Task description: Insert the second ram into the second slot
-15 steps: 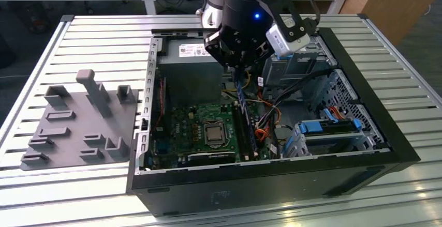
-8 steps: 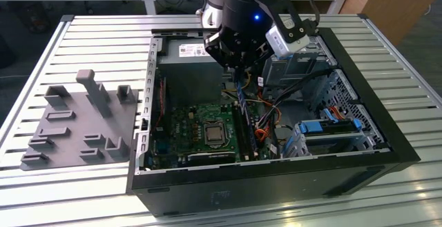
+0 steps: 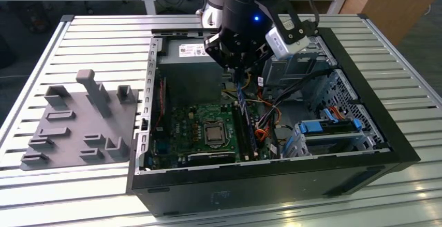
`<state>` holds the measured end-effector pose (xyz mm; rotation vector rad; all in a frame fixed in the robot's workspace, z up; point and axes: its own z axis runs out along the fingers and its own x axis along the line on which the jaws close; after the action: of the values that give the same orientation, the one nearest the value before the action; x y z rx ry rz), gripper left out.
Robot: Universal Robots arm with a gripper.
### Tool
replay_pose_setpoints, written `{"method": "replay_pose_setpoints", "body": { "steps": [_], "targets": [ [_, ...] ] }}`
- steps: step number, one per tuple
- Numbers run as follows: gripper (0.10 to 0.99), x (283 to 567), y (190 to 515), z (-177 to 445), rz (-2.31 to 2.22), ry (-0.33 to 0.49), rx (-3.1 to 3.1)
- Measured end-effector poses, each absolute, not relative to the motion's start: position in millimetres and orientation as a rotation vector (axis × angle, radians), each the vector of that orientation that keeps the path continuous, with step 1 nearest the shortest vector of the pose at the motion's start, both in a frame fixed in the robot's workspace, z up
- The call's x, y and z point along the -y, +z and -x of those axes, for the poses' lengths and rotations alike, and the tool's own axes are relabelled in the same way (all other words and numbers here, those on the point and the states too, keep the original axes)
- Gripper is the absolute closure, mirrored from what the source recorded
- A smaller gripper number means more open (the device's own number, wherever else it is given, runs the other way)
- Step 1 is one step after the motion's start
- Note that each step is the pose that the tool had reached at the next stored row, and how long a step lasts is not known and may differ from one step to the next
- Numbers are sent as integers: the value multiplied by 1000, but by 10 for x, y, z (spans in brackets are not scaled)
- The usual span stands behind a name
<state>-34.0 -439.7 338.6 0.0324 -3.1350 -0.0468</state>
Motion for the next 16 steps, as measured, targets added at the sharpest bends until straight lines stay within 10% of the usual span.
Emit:
{"method": "replay_pose_setpoints", "body": {
  "steps": [16],
  "targets": [
    [953, 4397, 3332, 340, -32, -47, 3135]
  ]
}}
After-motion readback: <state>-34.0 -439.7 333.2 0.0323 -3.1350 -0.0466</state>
